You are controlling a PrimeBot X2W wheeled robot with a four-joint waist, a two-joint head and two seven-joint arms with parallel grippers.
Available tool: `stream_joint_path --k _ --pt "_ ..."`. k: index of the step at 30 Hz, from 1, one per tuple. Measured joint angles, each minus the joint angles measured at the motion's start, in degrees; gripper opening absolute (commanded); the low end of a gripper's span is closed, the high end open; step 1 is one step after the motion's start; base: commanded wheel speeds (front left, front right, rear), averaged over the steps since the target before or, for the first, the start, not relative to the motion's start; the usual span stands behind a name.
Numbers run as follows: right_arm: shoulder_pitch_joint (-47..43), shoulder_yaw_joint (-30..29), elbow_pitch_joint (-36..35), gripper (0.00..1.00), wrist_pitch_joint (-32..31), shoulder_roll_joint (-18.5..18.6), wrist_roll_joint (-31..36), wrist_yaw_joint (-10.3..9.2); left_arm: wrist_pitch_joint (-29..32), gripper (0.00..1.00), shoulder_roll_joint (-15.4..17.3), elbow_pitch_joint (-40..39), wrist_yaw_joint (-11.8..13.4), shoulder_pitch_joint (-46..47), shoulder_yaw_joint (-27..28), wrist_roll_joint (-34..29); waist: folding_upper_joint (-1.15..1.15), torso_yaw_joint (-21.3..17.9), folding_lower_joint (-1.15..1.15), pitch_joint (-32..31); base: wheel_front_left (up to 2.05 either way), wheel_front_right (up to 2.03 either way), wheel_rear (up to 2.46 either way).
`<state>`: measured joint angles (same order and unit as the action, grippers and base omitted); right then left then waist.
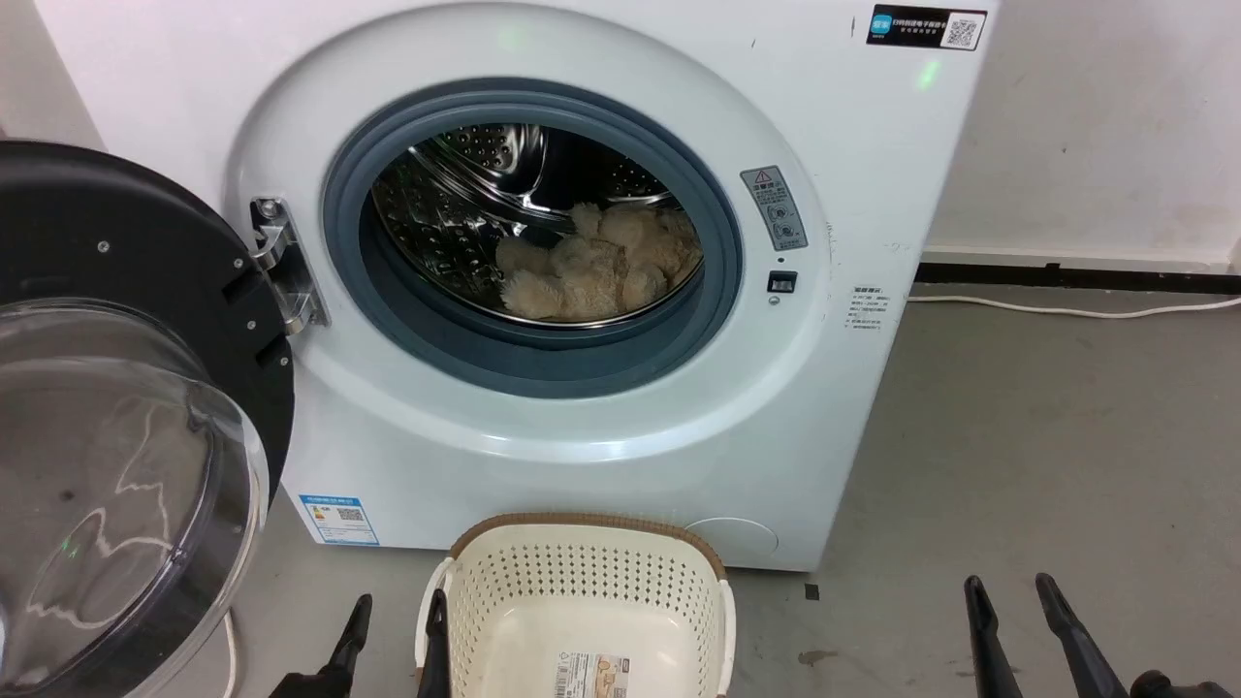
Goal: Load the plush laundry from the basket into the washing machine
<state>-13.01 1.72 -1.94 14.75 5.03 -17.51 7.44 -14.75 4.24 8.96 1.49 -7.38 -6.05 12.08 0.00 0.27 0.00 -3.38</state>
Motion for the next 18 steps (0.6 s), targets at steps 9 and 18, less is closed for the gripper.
stream_joint_path --k 9,18 --pt "0.04 0.01 0.01 0.0 -0.1 -0.05 -0.01 0.0 0.33 0.0 0.02 0.1 -0.08 0.03 -0.02 -0.27 0.0 0.07 0.0 0.14 0.0 0.0 0.0" --pt "0.55 -0.05 0.02 0.0 -1.31 -0.07 1.33 0.0 1.32 0.0 0.01 -0.38 -0.13 0.12 0.3 -0.91 0.0 0.04 0.0 0.39 0.0 0.0 0.0"
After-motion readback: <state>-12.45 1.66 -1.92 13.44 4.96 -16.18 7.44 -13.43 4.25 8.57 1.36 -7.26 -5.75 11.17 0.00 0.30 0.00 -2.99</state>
